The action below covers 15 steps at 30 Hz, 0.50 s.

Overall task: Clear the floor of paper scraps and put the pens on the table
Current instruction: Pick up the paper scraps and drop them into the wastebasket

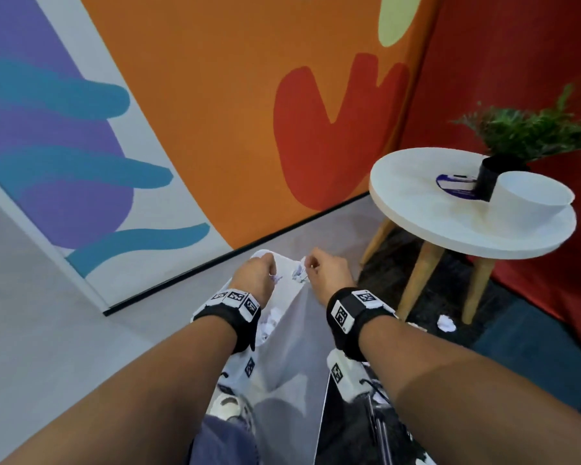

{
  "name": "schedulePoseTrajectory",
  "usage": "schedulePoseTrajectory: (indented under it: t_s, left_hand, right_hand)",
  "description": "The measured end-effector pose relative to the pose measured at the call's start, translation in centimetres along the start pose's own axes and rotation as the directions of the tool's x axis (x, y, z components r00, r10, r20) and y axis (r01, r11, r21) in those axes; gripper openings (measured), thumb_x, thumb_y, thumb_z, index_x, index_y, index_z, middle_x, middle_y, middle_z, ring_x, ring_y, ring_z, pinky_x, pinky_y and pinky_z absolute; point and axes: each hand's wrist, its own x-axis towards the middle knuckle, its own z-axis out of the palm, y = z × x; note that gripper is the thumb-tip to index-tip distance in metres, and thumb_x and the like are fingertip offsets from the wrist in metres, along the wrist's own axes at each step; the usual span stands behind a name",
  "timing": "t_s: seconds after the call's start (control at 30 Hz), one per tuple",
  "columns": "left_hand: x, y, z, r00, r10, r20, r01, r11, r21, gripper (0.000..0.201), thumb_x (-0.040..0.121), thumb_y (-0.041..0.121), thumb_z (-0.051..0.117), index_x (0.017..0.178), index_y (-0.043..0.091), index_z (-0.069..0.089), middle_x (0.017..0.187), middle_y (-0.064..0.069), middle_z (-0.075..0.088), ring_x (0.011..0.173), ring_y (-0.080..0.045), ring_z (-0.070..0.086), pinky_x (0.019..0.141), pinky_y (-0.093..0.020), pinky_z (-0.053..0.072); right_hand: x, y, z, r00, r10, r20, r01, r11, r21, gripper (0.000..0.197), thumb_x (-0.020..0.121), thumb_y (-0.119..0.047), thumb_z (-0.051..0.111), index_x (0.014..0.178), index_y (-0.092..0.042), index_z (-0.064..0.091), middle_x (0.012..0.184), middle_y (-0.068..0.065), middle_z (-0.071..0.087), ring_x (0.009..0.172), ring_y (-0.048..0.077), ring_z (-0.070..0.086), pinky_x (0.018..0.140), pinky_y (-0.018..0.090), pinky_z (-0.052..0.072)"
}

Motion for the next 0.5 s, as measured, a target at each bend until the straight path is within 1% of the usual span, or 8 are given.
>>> schedulePoseTrajectory:
  t_s: [0.1,0.2,0.23,0.3,0.37,0.4,0.43,0.5]
  left_hand:
    - [-0.1,-2.9,1.4,0.998,-0.069,0.014,0.069,0.998,0.01,0.01,0.091,0.012,0.054,0.1,0.014,0.057,0.108,-0.009,0.065,0.1,-0.029,0.059,0.076,-0.031,0.042]
    - [-0.4,-5.5,3.0,0.989,-0.132,0.071,0.134,0.991,-0.026,0.013,0.089,0.012,0.057,0.101,0.014,0.059,0.105,-0.01,0.067,0.096,-0.029,0.061,0.076,-0.03,0.044]
    - [-0.4,-6.3,3.5,0.983,-0.152,0.098,0.158,0.986,-0.052,0.016,0.087,0.01,0.058,0.102,0.015,0.06,0.104,-0.01,0.068,0.095,-0.028,0.061,0.076,-0.03,0.046]
    - [-0.6,-7.5,4.4,0.963,-0.188,0.196,0.203,0.977,-0.062,0.025,0.083,0.009,0.063,0.105,0.02,0.061,0.104,-0.006,0.068,0.094,-0.024,0.063,0.076,-0.027,0.048]
    - [-0.6,-8.2,5.0,0.933,-0.203,0.298,0.218,0.976,-0.015,0.035,0.081,0.006,0.066,0.112,0.023,0.061,0.108,-0.002,0.066,0.097,-0.02,0.064,0.077,-0.025,0.05]
    - [-0.4,-8.3,5.2,0.924,-0.21,0.319,0.219,0.976,0.007,0.04,0.081,0.003,0.064,0.115,0.023,0.06,0.111,-0.002,0.065,0.099,-0.02,0.064,0.078,-0.026,0.051]
    - [-0.2,-8.2,5.4,0.923,-0.213,0.322,0.217,0.976,0.022,0.043,0.081,0.001,0.062,0.117,0.024,0.06,0.113,-0.003,0.064,0.1,-0.021,0.064,0.08,-0.027,0.052]
    - [0.3,-7.8,5.5,0.932,-0.212,0.294,0.211,0.977,0.036,0.042,0.081,0.0,0.06,0.116,0.023,0.059,0.115,-0.004,0.063,0.101,-0.022,0.063,0.083,-0.03,0.052]
  right_hand:
    - [0.7,-0.7,3.1,0.999,-0.015,0.052,0.015,1.0,-0.009,0.015,0.091,-0.015,0.052,0.093,-0.022,0.065,0.089,0.007,0.068,0.083,0.026,0.063,0.074,0.03,0.052]
    - [1.2,-0.7,5.8,0.995,-0.043,0.088,0.042,0.999,0.008,0.016,0.09,-0.012,0.053,0.094,-0.023,0.065,0.091,0.003,0.068,0.083,0.024,0.063,0.076,0.029,0.052]
    - [1.4,-0.6,6.5,0.994,-0.063,0.087,0.062,0.998,0.013,0.016,0.089,-0.011,0.054,0.095,-0.023,0.063,0.092,0.003,0.067,0.083,0.023,0.063,0.076,0.03,0.052]
    - [1.7,-0.3,7.7,0.993,-0.087,0.086,0.085,0.996,0.025,0.016,0.089,-0.009,0.055,0.098,-0.022,0.059,0.092,0.003,0.065,0.085,0.023,0.062,0.078,0.032,0.052]
    - [2.0,-0.1,8.4,0.992,-0.094,0.086,0.091,0.995,0.036,0.018,0.089,-0.009,0.055,0.102,-0.021,0.056,0.094,0.002,0.064,0.088,0.022,0.06,0.08,0.033,0.051]
    - [2.2,0.1,8.5,0.992,-0.093,0.084,0.09,0.995,0.046,0.019,0.089,-0.009,0.054,0.103,-0.021,0.055,0.094,0.001,0.063,0.089,0.022,0.06,0.081,0.034,0.051]
    - [2.3,0.3,8.6,0.992,-0.092,0.085,0.087,0.995,0.053,0.02,0.088,-0.01,0.055,0.105,-0.021,0.055,0.096,0.001,0.063,0.091,0.022,0.06,0.083,0.034,0.051]
    - [2.4,0.7,8.5,0.988,-0.096,0.117,0.094,0.995,0.029,0.023,0.089,-0.014,0.058,0.11,-0.023,0.055,0.103,0.0,0.063,0.098,0.021,0.06,0.087,0.036,0.05]
